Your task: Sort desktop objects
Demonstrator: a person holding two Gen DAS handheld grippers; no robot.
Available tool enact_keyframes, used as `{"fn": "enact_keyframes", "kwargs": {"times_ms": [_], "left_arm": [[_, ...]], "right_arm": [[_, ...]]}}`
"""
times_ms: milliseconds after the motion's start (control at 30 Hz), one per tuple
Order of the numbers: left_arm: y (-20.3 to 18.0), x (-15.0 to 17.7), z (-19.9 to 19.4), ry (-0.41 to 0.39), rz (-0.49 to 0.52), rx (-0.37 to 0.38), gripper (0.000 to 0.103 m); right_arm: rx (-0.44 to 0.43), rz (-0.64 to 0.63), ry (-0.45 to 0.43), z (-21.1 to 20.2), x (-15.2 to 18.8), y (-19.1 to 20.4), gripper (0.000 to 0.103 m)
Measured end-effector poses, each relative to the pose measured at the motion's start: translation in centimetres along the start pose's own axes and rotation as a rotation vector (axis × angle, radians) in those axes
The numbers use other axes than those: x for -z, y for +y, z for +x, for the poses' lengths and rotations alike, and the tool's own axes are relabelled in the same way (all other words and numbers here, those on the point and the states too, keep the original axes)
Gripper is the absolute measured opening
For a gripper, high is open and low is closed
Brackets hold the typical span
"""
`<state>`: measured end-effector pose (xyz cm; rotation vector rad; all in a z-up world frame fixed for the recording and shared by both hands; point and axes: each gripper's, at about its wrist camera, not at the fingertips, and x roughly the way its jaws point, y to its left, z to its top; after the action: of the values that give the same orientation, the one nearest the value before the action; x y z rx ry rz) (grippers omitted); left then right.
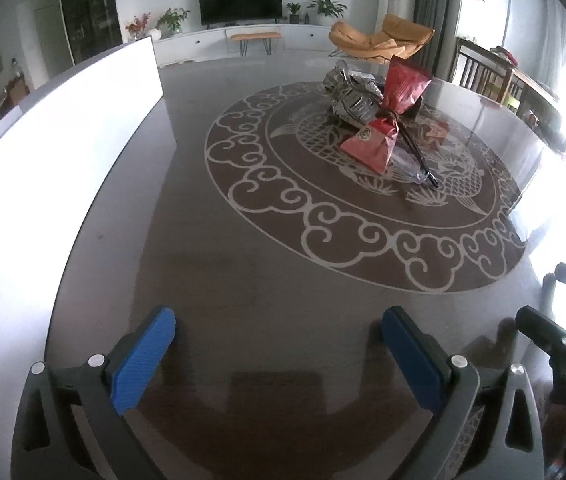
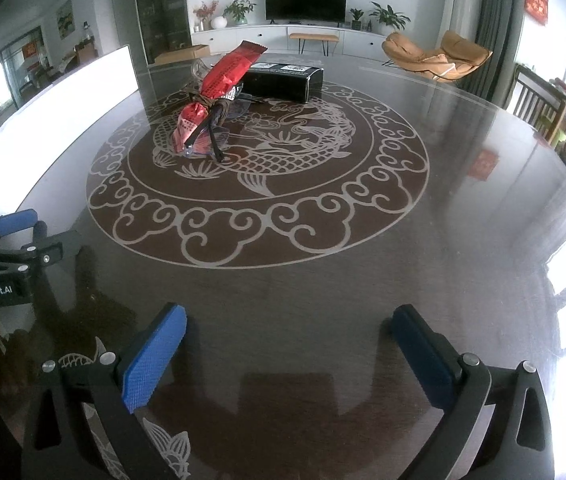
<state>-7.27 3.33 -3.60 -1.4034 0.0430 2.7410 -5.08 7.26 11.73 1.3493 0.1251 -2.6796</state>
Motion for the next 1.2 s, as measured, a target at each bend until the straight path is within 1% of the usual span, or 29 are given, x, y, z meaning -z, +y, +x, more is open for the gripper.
{"fn": "enact_keyframes", "kwargs": {"times_ms": [767, 867, 900, 967, 1133, 1200], "left_arm": [[-0.1, 0.0, 0.1, 0.000, -0.003, -0.001, 0.103], [-0.1, 0.0, 0.1, 0.000, -0.003, -0.001, 0.103], [-0.1, 0.0, 0.1, 0.000, -0.003, -0.001, 0.103], [-0.1, 0.0, 0.1, 0.000, -0.003, -0.001, 0.103], [-0.1, -0.1, 0.1, 0.000, -0.004, -0.001, 0.103], [-0.1, 0.0, 0.1, 0.000, -0.004, -0.001, 0.103]], "right_arm": [[-0.001, -0.006, 0.005, 0.0, 0.0, 0.0, 0.103], [-0.042, -0.059, 0.050, 0.5, -0.9, -0.3, 0.103], [-0.044, -0.067, 0.062, 0.8, -1.3, -0.5, 0.103], [-0.044, -0.029, 0.060, 1.3, -2.4, -1.4, 0.103], [-0.100, 0.117, -0.005, 2.1, -5.1, -3.1, 0.103], [-0.110, 0.161, -0.019, 2.3, -5.7, -3.4, 0.103]]}}
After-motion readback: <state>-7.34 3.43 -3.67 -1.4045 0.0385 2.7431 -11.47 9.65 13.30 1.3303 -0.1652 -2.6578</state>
